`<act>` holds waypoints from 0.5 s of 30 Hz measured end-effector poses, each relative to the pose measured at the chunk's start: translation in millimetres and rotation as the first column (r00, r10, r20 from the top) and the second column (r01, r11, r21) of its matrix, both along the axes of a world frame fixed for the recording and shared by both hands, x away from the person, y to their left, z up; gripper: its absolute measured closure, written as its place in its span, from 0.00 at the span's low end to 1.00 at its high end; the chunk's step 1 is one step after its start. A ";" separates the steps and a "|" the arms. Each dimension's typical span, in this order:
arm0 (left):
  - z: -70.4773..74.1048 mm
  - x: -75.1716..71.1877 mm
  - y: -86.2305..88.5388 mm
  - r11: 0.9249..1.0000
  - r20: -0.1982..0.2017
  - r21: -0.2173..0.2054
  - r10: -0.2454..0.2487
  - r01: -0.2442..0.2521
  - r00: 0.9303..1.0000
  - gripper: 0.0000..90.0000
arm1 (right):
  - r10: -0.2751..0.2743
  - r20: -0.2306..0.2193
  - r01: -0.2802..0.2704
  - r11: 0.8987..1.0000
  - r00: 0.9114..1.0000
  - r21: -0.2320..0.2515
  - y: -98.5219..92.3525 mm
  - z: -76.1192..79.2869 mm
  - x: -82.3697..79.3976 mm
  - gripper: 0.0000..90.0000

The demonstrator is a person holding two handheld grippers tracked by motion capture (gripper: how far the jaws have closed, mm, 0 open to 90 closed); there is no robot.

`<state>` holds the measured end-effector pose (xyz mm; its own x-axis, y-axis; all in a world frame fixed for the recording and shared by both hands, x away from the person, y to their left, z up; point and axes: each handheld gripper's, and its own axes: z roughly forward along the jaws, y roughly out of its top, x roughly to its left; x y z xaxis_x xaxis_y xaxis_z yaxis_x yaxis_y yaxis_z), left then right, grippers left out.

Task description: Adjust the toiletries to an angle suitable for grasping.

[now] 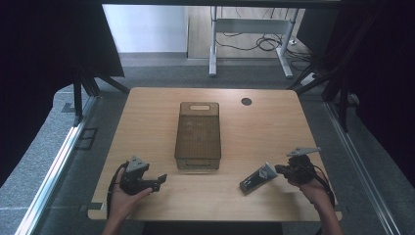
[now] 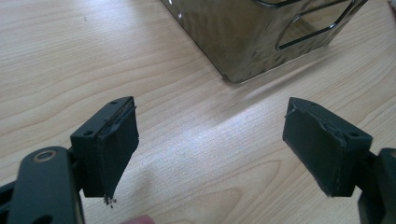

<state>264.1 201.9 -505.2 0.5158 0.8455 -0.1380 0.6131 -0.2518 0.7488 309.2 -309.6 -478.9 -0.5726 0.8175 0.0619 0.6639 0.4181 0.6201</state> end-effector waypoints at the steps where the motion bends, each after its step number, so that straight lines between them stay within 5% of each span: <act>1: 1.0 0.0 0.8 1.000 0.006 0.004 -0.004 0.004 1.000 0.20 | 0.012 -0.010 -0.012 1.000 1.000 -0.006 1.6 1.8 -0.3 0.99; 15: -1.5 0.4 -2.0 1.000 -0.007 0.016 -0.022 0.022 1.000 0.21 | 0.113 -0.100 -0.121 0.990 0.989 -0.076 24.4 7.8 -10.1 0.99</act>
